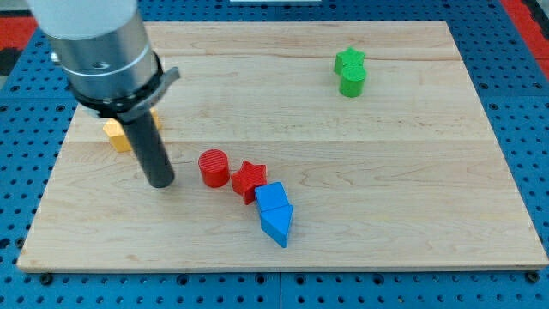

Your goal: Point your arm towards the top left

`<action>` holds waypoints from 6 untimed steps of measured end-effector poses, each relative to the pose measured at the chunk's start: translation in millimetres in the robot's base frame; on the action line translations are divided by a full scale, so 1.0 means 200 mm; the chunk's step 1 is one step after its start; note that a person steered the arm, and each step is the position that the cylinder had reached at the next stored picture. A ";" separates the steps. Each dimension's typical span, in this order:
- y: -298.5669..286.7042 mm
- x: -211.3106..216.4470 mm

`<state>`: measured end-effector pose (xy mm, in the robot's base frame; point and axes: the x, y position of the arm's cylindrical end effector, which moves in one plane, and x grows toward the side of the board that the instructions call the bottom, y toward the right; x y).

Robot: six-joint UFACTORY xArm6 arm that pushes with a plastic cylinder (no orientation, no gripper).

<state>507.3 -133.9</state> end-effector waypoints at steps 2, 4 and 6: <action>0.32 -0.18; 0.34 -0.23; 0.15 -0.52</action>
<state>402.4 -104.6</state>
